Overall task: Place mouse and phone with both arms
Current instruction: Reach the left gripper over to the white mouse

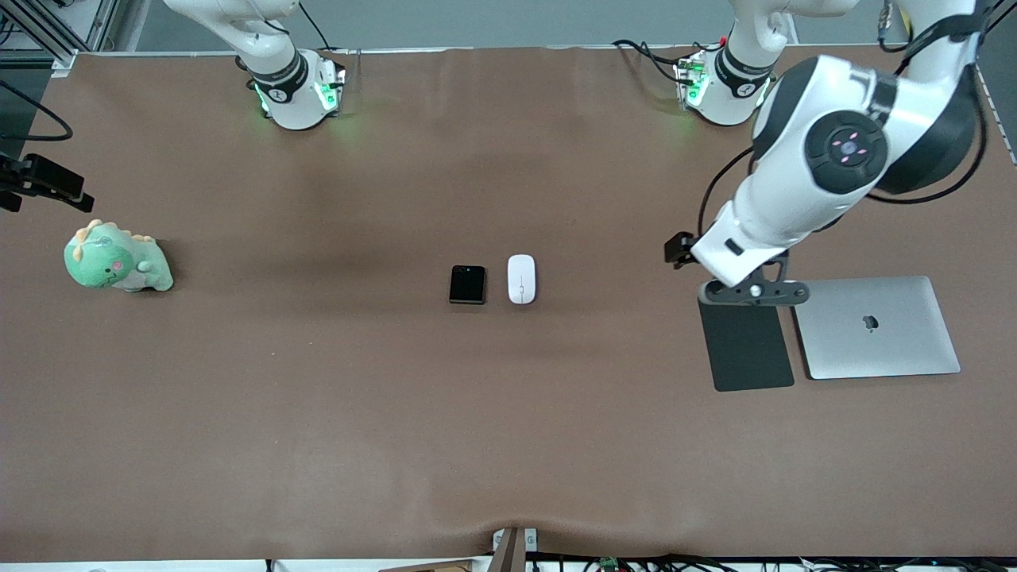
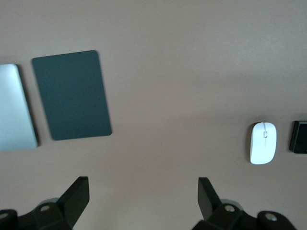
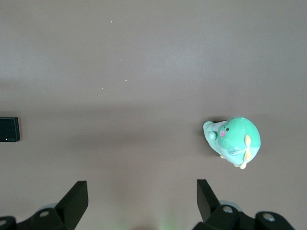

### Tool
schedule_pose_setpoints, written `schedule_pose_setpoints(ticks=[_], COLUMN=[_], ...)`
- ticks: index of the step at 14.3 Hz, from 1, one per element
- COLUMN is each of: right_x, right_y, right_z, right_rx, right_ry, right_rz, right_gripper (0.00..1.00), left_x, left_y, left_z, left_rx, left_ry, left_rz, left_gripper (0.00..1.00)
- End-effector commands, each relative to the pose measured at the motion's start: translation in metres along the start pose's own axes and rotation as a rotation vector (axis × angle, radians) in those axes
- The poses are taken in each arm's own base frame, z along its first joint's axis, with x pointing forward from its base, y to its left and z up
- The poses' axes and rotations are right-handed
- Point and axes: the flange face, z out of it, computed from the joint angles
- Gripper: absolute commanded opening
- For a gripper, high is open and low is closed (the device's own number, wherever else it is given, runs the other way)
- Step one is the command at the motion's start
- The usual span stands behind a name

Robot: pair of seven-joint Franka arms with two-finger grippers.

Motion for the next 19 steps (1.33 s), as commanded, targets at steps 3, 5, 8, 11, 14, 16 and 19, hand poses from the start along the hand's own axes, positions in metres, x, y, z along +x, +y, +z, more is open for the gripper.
schedule_pose_setpoints(ticks=[3, 5, 8, 11, 14, 16, 19], right_x=[-0.002, 0.002, 0.020, 0.026, 0.028, 0.030, 0.039], right_y=[0.028, 0.030, 0.025, 0.015, 0.007, -0.001, -0.010], right_z=[0.002, 0.010, 0.040, 0.066, 0.071, 0.082, 0.087], right_rx=[0.025, 0.025, 0.029, 0.036, 0.036, 0.036, 0.057], right_ry=[-0.030, -0.045, -0.103, -0.197, -0.212, -0.232, -0.216], right_rz=[0.036, 0.039, 0.027, 0.010, 0.007, -0.005, -0.017], right_gripper=[1.00, 1.00, 1.00, 1.00, 1.00, 1.00, 1.00], left_x=[0.002, 0.000, -0.003, -0.010, -0.017, -0.027, -0.037], left_y=[0.054, 0.080, 0.116, 0.152, 0.180, 0.201, 0.225], left_z=[0.044, 0.063, 0.096, 0.130, 0.163, 0.187, 0.218], left_rx=[-0.021, -0.028, -0.038, -0.049, -0.060, -0.058, -0.071], left_ry=[0.007, 0.011, 0.017, 0.029, 0.034, 0.031, 0.037], left_rz=[-0.002, 0.020, -0.026, -0.052, -0.063, -0.065, -0.088], left_gripper=[1.00, 1.00, 1.00, 1.00, 1.00, 1.00, 1.00])
